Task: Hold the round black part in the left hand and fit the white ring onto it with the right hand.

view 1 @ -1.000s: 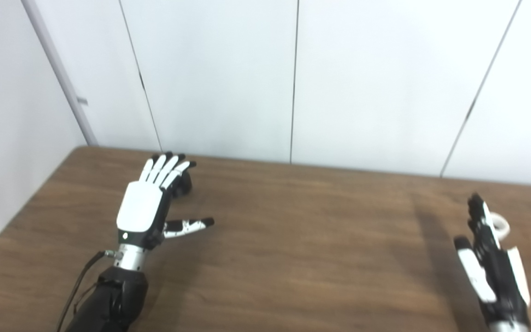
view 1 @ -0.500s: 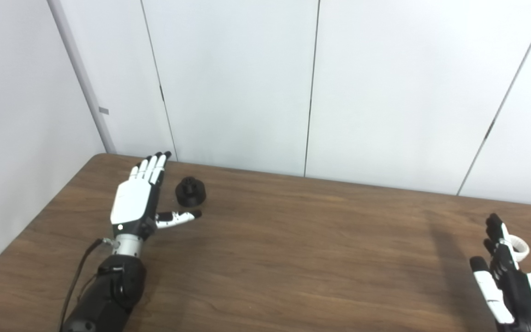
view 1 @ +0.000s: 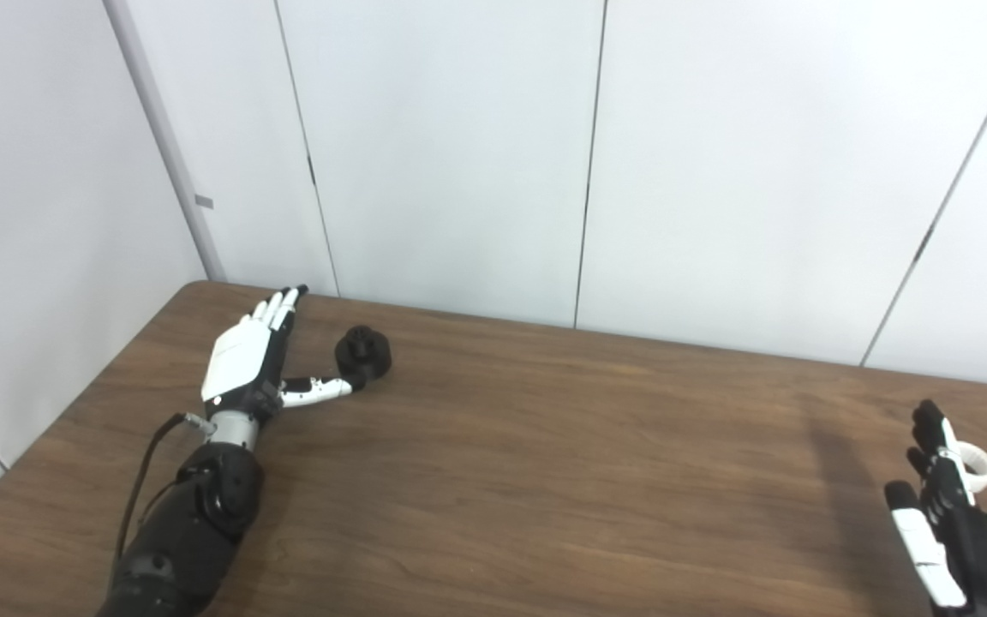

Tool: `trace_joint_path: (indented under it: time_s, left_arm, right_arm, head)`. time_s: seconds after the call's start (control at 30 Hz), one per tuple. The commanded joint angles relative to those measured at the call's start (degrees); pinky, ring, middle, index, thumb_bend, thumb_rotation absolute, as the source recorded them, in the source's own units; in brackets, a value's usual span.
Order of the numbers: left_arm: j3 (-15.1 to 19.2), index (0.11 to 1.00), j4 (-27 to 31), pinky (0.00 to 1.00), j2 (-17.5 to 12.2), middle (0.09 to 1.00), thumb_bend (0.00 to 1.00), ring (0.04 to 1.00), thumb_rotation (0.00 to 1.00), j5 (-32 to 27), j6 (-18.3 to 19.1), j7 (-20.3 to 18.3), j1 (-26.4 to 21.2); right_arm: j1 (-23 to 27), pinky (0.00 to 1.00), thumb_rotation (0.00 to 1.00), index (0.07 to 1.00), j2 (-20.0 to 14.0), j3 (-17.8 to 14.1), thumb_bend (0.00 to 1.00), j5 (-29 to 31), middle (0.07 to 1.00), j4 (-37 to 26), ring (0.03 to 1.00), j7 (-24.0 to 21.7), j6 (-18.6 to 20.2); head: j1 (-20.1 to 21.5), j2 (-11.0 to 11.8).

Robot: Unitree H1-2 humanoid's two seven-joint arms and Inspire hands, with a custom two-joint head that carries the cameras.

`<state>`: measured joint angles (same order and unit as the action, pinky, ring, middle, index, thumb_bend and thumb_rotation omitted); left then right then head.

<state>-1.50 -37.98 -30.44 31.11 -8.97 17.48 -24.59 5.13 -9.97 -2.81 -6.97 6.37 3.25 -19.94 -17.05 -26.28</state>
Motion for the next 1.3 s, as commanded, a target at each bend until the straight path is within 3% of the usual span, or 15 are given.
trace_joint_path:
  time_s: [0.0,0.17,0.27,0.4,1.03,1.27]
  left_arm:
    - [-0.2,0.979,1.2,1.00,-3.4,1.000,1.00,1.000,0.50,-1.4,0.4,-3.1,-2.9]
    - [-1.4,0.937,1.4,0.94,-6.0,0.992,1.00,0.988,0.50,-3.3,0.2,-10.1,-3.4]
    - [-1.1,0.909,2.1,0.97,-6.5,0.994,1.00,0.997,0.47,-4.3,0.5,-12.2,-3.4]
    - [-0.9,0.877,1.8,1.00,-6.8,0.993,1.00,1.000,0.42,-5.0,0.5,-12.8,-3.7]
    - [-3.8,0.854,-2.1,1.00,-6.5,0.985,1.00,1.000,0.41,-4.2,-0.3,-13.1,-6.4]
    - [-5.0,0.834,-4.9,1.00,-5.9,0.979,1.00,1.000,0.38,-4.2,-2.2,-12.7,-8.1]
  right_arm:
    - [-4.3,0.99,0.84,0.981,0.4,0.5,0.46,-0.8,0.989,5.9,0.998,0.3,-1.8]
    - [-4.5,1.00,0.85,0.987,0.5,0.6,0.47,-0.9,0.994,5.3,1.000,0.3,-1.5]
    - [-4.4,1.00,0.85,0.985,0.6,0.6,0.47,-0.7,0.991,5.3,0.999,0.2,-1.4]
    - [-4.6,1.00,0.85,0.984,0.5,0.6,0.47,-0.8,0.997,4.9,1.000,0.0,-1.1]
    - [-5.7,0.98,0.85,0.986,1.0,0.9,0.47,-1.6,0.991,2.3,0.997,0.2,0.7]
    - [-6.2,0.96,0.84,0.980,1.3,1.0,0.48,-1.9,0.985,1.2,0.987,0.3,1.3]
  head:
    - [-0.1,-0.2]
    - [-0.3,-0.3]
    - [-0.3,-0.4]
    - [-0.4,-0.6]
    - [0.2,-1.2]
    - [0.9,-1.5]
